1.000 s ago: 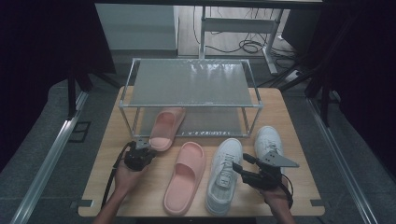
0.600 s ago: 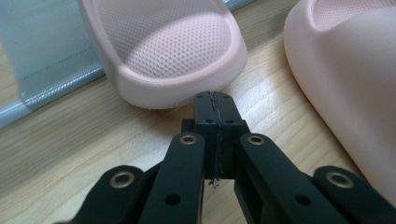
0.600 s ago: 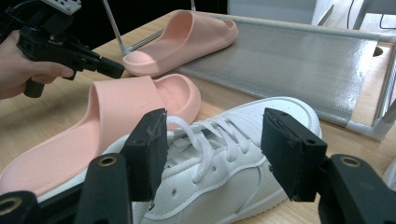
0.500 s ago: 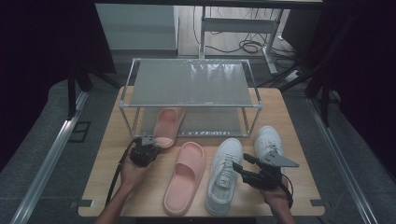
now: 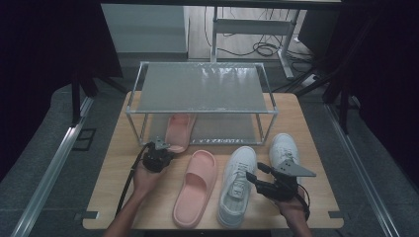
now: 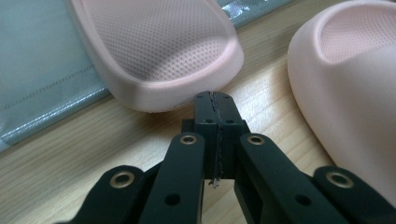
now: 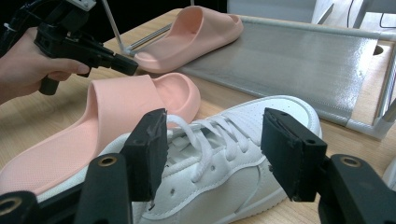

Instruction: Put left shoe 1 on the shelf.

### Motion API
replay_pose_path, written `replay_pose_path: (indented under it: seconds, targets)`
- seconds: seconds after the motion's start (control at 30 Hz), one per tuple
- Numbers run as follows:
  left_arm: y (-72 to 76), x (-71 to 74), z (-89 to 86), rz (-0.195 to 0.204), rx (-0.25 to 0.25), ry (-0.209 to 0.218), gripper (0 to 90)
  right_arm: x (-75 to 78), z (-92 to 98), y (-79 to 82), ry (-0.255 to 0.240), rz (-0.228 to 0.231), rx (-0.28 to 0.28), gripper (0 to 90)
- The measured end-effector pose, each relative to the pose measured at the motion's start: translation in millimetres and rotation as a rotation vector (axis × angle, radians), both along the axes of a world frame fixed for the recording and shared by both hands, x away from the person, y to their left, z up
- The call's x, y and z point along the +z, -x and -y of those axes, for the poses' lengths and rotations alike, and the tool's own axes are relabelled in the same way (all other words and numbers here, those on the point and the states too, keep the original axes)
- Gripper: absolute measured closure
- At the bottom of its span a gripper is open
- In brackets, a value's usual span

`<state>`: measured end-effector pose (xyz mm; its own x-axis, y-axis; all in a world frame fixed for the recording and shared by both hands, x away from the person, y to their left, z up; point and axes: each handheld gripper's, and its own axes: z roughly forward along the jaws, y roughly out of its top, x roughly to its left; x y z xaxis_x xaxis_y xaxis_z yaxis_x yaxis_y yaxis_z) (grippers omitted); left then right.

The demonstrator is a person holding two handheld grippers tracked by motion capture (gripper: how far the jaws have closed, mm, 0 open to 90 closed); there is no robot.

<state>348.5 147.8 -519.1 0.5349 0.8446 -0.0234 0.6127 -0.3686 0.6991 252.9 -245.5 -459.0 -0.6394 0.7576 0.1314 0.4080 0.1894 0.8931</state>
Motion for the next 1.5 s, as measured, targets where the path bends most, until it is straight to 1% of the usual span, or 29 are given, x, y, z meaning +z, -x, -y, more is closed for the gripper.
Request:
replay_pose_path:
  seconds: [0.13, 0.2, 0.3, 0.37, 0.53, 0.67, 0.87, 0.93, 1.0, 1.17, 1.5]
  targets:
    - [-6.2, -0.4, 4.5, -0.004, 0.006, 0.000, 90.0, -0.7, -0.1, -0.3, 0.001, 0.001, -0.003, 41.8]
    - [-9.0, -0.7, 7.1, -0.002, 0.010, -0.008, 90.0, -0.8, 0.0, -0.4, 0.000, 0.001, -0.005, 41.8]
    - [-12.7, -1.5, 9.8, 0.002, 0.018, -0.005, 90.0, -0.9, 0.4, -0.2, 0.003, 0.002, -0.004, 41.8]
    - [-15.1, -1.1, 10.1, 0.001, 0.014, -0.015, 90.0, -1.0, 0.7, -0.4, 0.000, 0.004, -0.007, 41.9]
    - [-20.0, -2.3, 12.0, 0.003, 0.027, -0.007, 90.0, -0.4, 0.7, 0.0, 0.001, 0.014, -0.013, 42.0]
    - [-24.3, -2.5, 14.3, 0.001, 0.031, -0.009, 90.0, -0.4, 0.7, 0.1, 0.002, 0.011, -0.012, 42.0]
    - [-29.3, -0.9, 18.9, 0.012, 0.044, 0.006, 90.0, -0.4, 1.3, -0.2, 0.003, 0.009, -0.011, 42.0]
    - [-31.2, -1.1, 19.7, 0.011, 0.045, 0.001, 90.0, -0.4, 1.7, -0.3, 0.002, 0.009, -0.012, 42.0]
    - [-32.8, -1.3, 20.3, 0.009, 0.051, 0.005, 90.0, -0.4, 1.7, -0.3, 0.003, 0.008, -0.012, 42.0]
    - [-36.1, -2.9, 23.0, 0.019, 0.053, 0.009, 90.0, -0.3, 2.1, -0.4, 0.002, 0.009, -0.012, 42.0]
    - [-42.5, -4.8, 25.9, 0.013, 0.064, 0.019, 90.0, 0.0, 2.5, -0.3, 0.001, 0.010, -0.013, 42.0]
